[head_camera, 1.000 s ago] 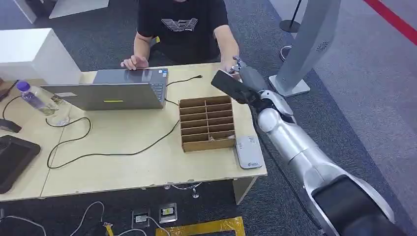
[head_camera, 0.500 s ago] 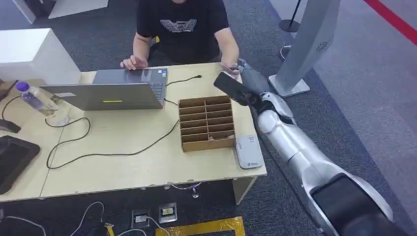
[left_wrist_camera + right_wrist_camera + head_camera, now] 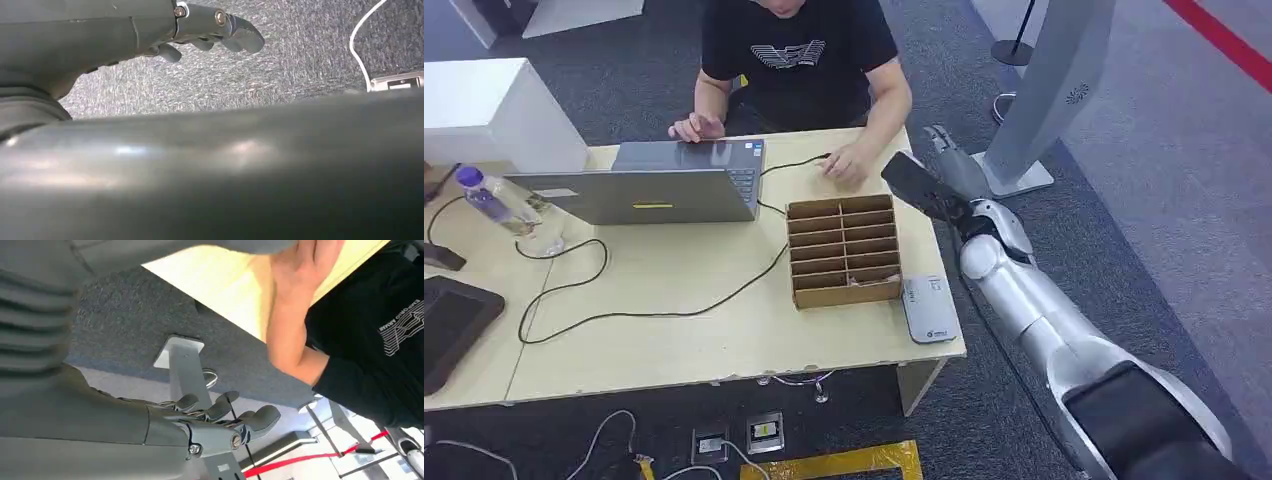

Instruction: Pass the card to the sensor for recognition and then transmit it.

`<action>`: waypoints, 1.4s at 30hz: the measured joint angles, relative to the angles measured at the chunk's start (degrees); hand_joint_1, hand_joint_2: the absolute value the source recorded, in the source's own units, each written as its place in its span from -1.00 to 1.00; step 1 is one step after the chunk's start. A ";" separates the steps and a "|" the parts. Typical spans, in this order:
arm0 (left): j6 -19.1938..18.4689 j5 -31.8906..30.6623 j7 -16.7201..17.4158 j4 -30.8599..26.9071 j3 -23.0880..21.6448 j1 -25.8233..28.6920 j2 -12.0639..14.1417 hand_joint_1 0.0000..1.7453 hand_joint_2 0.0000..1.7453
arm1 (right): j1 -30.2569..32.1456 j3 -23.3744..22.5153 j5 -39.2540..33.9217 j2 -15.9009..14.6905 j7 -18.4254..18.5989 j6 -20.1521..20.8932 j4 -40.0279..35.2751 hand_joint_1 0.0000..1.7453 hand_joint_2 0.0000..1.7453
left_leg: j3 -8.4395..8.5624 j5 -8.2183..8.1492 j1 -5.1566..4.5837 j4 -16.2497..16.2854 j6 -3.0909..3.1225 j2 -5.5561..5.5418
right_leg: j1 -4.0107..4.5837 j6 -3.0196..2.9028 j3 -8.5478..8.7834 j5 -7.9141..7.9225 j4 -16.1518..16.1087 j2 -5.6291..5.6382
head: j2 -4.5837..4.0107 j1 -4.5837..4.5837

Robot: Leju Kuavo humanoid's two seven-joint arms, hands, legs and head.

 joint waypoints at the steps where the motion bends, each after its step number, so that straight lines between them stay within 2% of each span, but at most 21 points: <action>1: -0.02 -0.09 0.00 0.00 0.00 0.00 0.00 -1.00 -1.00 | 0.01 0.00 0.00 -0.13 -0.16 -0.33 -0.02 -1.00 -1.00 | 0.01 0.00 0.00 0.00 0.00 0.00 | 0.00 0.00 0.00 0.00 0.00 0.00 | 0.00 0.00; 5: 0.00 -0.44 0.00 0.00 0.00 0.01 0.00 -1.00 -1.00 | 0.22 -0.11 -1.58 -0.55 -0.50 -1.62 -0.22 -1.00 -1.00 | 0.01 0.00 0.00 0.00 0.00 0.00 | 0.00 0.00 0.01 0.00 0.00 0.00 | 0.00 0.00; 8: 0.11 -0.37 0.00 0.00 0.00 0.31 0.00 -1.00 -1.00 | 0.94 -0.61 -4.40 -1.60 0.42 -0.35 -2.36 -1.00 -1.00 | 0.01 0.00 0.00 0.00 0.00 0.00 | 0.00 0.00 0.02 0.00 0.00 0.00 | 0.00 0.00; 11: 0.26 0.11 -0.59 0.00 0.04 1.11 0.02 -1.00 -1.00 | 2.27 -0.83 -6.38 -3.64 5.18 2.35 -7.82 -1.00 -1.00 | 0.01 0.00 0.00 0.01 0.00 0.00 | 0.00 0.00 0.01 0.00 -0.01 -0.01 | 0.00 0.00; 14: 0.59 0.66 -1.40 0.00 0.07 1.83 0.04 -1.00 -1.00 | 4.07 -0.83 -4.23 -6.70 10.50 5.39 -15.06 -1.00 -1.00 | 0.02 -0.02 -0.01 0.03 0.00 0.00 | -0.01 0.00 -0.01 0.00 -0.03 -0.01 | 0.00 0.00; 15: 0.75 0.87 -1.77 0.00 0.11 2.05 0.07 -1.00 -1.00 | 4.75 -0.83 -2.42 -7.97 11.94 6.47 -17.45 -1.00 1.00 | 0.02 -0.03 -0.01 0.03 0.01 0.00 | -0.01 0.00 -0.01 0.00 -0.03 -0.02 | 0.00 -0.02; 18: 0.99 1.79 -2.49 0.00 0.35 3.05 0.15 -1.00 -1.00 | 7.54 -0.87 5.31 -12.53 15.77 10.96 -26.40 -1.00 1.00 | 0.02 -0.04 -0.01 0.03 0.01 -0.02 | -0.01 0.00 0.02 0.00 -0.04 -0.05 | 0.00 -0.02; 23: 1.03 2.38 -3.28 0.00 0.42 4.45 0.35 -1.00 -1.00 | 12.54 -1.27 16.34 -18.33 18.16 16.56 -37.96 -1.00 1.00 | 0.06 -0.10 -0.01 0.03 -0.03 0.12 | -0.01 0.00 0.01 0.00 -0.05 0.10 | 0.00 0.00; 28: 1.53 2.54 -3.45 0.00 0.44 5.04 0.37 -1.00 -1.00 | 19.18 -1.29 26.40 -23.04 18.80 17.36 -50.00 -1.00 1.00 | 0.04 -0.10 0.01 0.03 -0.03 0.09 | 0.00 0.00 0.01 0.00 -0.04 0.08 | 0.00 -0.02; 33: 1.95 2.64 -3.45 0.00 0.48 5.01 0.33 -1.00 -1.00 | 23.78 -1.05 31.39 -25.14 19.32 16.85 -56.58 -1.00 1.00 | 0.05 -0.10 0.03 0.02 -0.04 0.13 | 0.03 0.00 0.04 0.00 -0.04 0.10 | 0.00 0.00; 42: 2.60 2.91 -3.45 0.00 0.90 4.98 0.28 -1.00 -1.00 | 30.84 0.81 35.43 -24.55 21.72 12.54 -58.90 -1.00 1.00 | 0.02 -0.10 0.03 0.02 -0.04 0.11 | 0.03 0.00 0.06 -0.01 -0.04 0.09 | 0.00 0.00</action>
